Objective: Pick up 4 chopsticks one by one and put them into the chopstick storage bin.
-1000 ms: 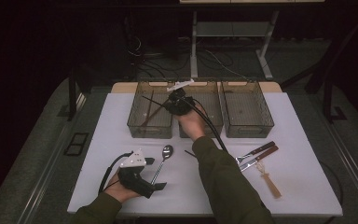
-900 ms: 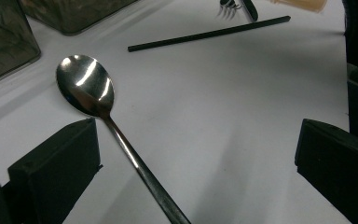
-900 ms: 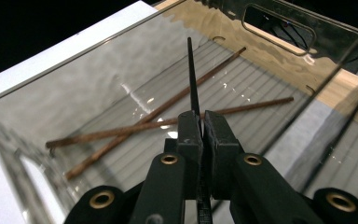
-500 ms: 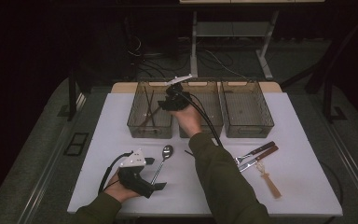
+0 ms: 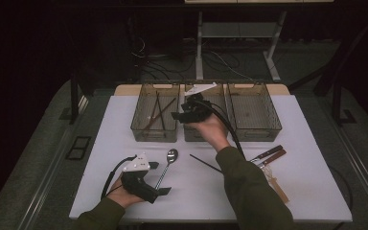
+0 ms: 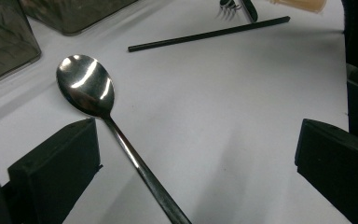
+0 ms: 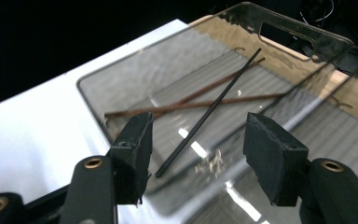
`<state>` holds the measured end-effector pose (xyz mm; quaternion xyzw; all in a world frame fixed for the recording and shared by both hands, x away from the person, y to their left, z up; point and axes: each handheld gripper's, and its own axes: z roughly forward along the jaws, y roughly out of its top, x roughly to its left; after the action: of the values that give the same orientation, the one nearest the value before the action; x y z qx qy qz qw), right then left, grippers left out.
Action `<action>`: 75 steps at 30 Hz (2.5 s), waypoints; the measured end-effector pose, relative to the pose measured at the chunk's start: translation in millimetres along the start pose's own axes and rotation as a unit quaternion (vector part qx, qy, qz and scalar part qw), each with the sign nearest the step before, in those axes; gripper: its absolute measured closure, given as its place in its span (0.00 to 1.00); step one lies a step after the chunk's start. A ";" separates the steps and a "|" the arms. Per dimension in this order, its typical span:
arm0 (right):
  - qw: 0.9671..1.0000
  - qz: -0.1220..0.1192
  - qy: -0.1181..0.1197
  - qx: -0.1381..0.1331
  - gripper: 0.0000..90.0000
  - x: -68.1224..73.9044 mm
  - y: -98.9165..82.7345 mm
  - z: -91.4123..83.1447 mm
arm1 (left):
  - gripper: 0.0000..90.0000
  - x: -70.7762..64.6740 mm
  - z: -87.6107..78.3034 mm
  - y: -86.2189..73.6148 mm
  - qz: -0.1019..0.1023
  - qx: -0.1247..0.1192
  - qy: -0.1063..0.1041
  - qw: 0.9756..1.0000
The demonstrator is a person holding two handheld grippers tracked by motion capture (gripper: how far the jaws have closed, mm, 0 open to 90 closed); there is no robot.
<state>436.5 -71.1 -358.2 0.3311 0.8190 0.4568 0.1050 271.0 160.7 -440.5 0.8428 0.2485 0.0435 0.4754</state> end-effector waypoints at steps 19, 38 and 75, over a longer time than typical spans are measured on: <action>0.999 -0.020 0.025 -0.005 0.43 -7.4 -43.3 -68.6 | 0.00 0.5 -0.5 0.0 0.004 0.009 0.002 1.000; 0.999 -0.030 0.043 -0.002 0.42 -4.9 -88.5 -111.7 | 0.00 0.6 0.1 -0.1 0.005 0.010 0.002 1.000; 0.992 -0.049 0.044 0.108 0.89 5.9 -181.9 -144.0 | 0.00 -1.8 0.8 0.2 0.009 0.014 0.001 1.000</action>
<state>282.5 -231.1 -425.5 0.2792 0.8827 0.3741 0.0547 269.8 159.2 -440.5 0.8514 0.2421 0.0452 0.4631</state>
